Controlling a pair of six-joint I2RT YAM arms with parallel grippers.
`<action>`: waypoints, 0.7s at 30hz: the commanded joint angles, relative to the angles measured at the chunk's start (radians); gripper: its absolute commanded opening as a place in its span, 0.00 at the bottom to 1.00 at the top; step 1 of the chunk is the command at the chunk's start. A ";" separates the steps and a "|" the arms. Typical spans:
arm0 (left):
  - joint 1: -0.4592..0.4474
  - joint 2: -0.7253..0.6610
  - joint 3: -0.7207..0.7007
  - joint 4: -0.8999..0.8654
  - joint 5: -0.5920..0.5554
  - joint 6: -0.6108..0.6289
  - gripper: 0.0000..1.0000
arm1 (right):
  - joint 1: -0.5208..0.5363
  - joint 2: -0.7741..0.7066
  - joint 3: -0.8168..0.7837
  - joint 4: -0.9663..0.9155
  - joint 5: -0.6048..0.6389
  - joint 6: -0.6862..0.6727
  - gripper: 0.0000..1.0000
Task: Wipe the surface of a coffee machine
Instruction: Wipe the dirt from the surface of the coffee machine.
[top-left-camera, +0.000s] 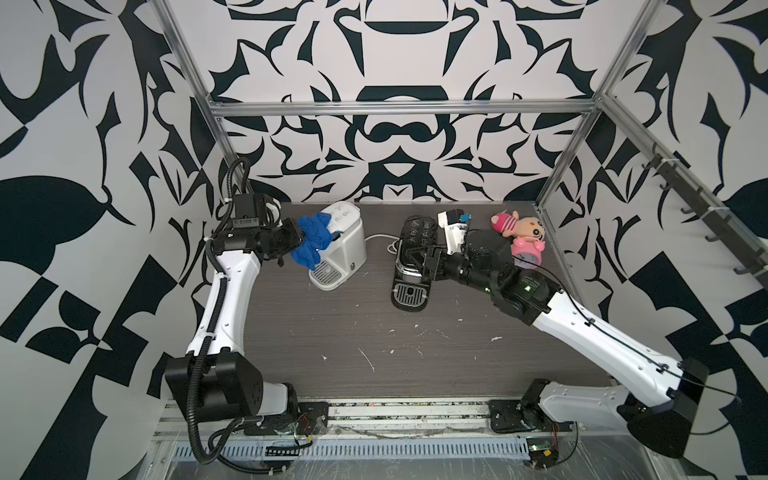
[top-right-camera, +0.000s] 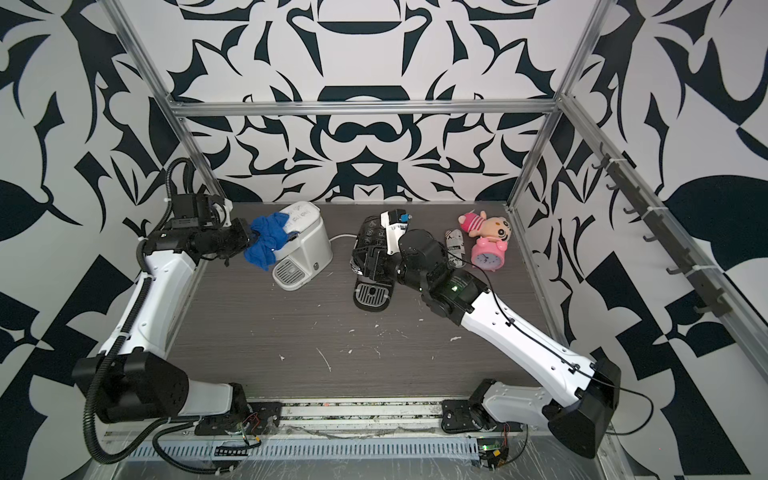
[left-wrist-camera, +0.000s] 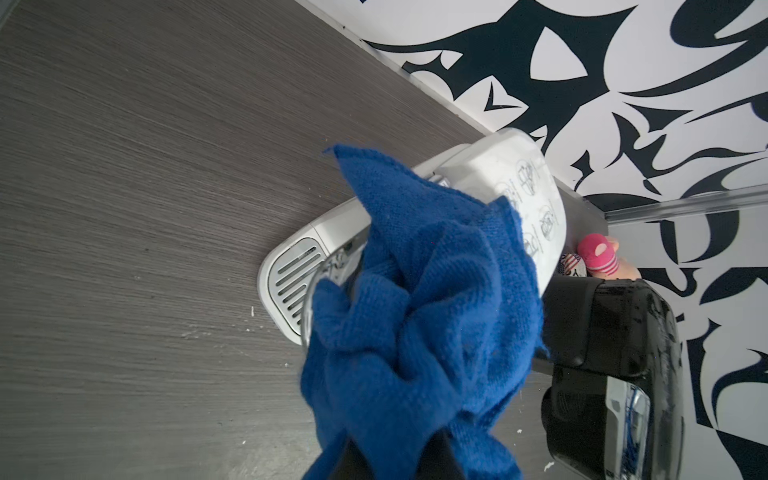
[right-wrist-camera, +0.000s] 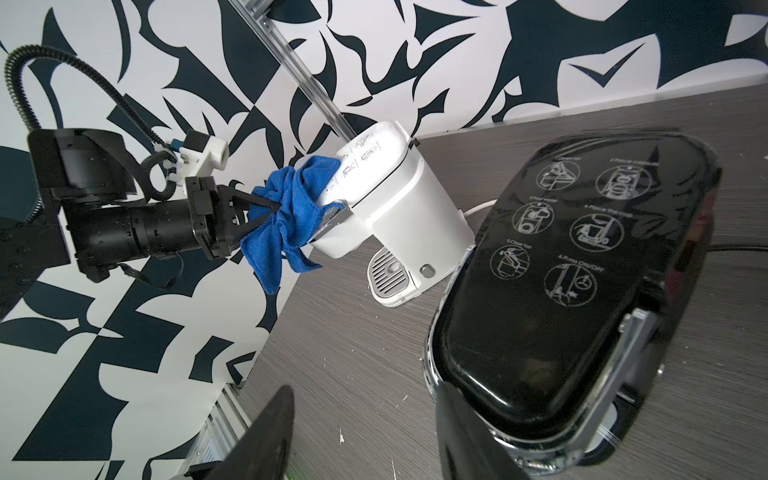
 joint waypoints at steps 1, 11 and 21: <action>-0.059 -0.026 -0.027 -0.018 0.044 -0.023 0.00 | 0.013 0.010 0.017 0.031 -0.001 0.011 0.58; -0.231 0.026 0.003 0.129 -0.078 0.085 0.00 | 0.025 0.026 0.008 0.048 -0.001 0.014 0.58; -0.370 0.277 0.296 0.134 -0.193 0.269 0.00 | 0.024 0.002 0.006 0.028 0.033 -0.009 0.58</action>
